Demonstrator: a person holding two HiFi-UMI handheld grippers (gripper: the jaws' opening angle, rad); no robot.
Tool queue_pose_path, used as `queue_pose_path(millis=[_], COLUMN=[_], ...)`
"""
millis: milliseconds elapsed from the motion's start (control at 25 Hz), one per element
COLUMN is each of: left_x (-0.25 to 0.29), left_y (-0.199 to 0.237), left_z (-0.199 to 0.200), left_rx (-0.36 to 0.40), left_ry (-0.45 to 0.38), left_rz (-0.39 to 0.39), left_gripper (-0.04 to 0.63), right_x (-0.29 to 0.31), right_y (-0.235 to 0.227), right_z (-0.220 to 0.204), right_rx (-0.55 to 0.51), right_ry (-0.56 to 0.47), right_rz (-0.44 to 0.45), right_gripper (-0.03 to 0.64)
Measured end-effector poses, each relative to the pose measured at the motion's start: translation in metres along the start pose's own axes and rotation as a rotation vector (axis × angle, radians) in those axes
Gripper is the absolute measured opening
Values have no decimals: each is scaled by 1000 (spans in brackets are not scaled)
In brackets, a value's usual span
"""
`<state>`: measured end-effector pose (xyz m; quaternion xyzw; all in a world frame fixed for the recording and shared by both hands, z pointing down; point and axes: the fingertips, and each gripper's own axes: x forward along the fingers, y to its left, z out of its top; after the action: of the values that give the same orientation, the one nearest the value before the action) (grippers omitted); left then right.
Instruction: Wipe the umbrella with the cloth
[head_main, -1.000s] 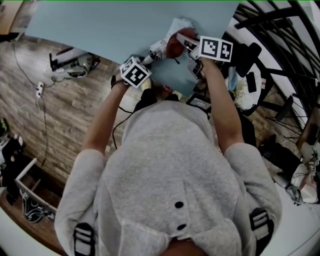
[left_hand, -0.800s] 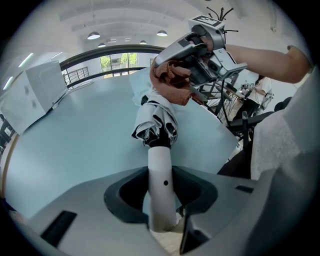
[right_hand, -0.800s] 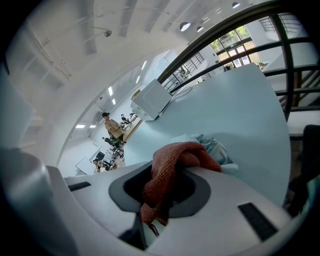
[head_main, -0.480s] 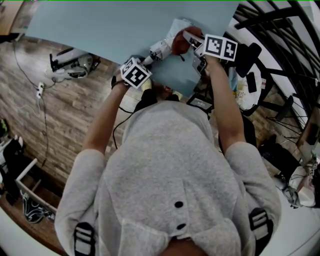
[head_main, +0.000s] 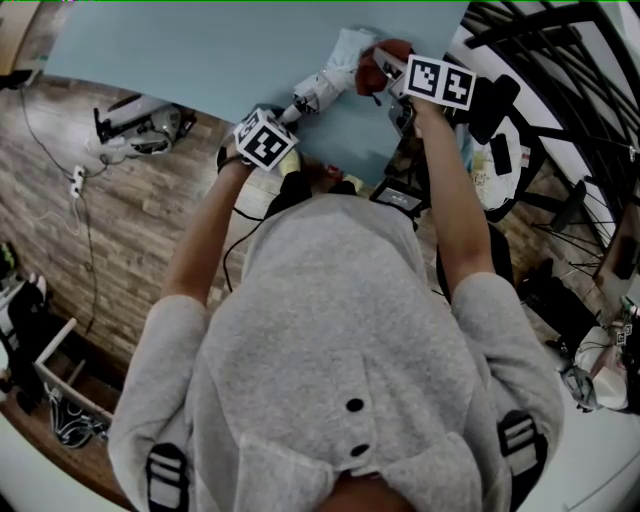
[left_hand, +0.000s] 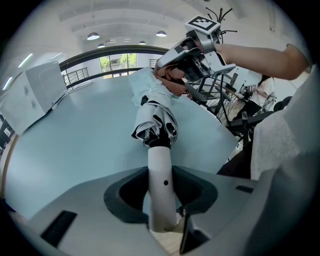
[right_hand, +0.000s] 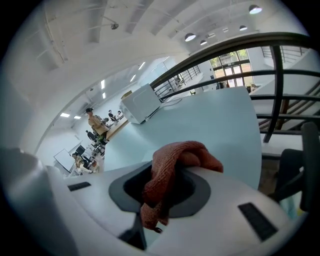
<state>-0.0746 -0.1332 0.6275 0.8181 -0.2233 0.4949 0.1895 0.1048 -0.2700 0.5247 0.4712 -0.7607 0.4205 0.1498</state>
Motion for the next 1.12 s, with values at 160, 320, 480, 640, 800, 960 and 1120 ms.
queue_pose_path(millis=[160, 320, 480, 640, 800, 960, 1120], left_x=[0, 1, 1, 1, 1, 2, 1], left_y=[0, 0, 0, 1, 1, 1, -1], left_z=[0, 0, -1, 1, 0, -1, 0], left_rx=[3, 0, 0, 3, 1, -3, -2], left_ry=[2, 3, 2, -3, 5, 4, 3], left_rz=[0, -5, -2, 0, -3, -4, -5], left_gripper=[152, 152, 152, 152, 152, 152, 152], right_x=[-3, -6, -14, -22, -24, -14, 10], right_y=[-5, -10, -15, -9, 9, 36, 50], right_z=[5, 14, 34, 63, 88, 91, 63], right_rx=[-50, -139, -326, -512, -620, -676, -739], right_ry=[-2, -9, -34, -113, -205, -232, -147], right_rz=[-40, -95, -221, -315, -341, -300, -266], right_gripper=[81, 81, 81, 81, 81, 81, 81])
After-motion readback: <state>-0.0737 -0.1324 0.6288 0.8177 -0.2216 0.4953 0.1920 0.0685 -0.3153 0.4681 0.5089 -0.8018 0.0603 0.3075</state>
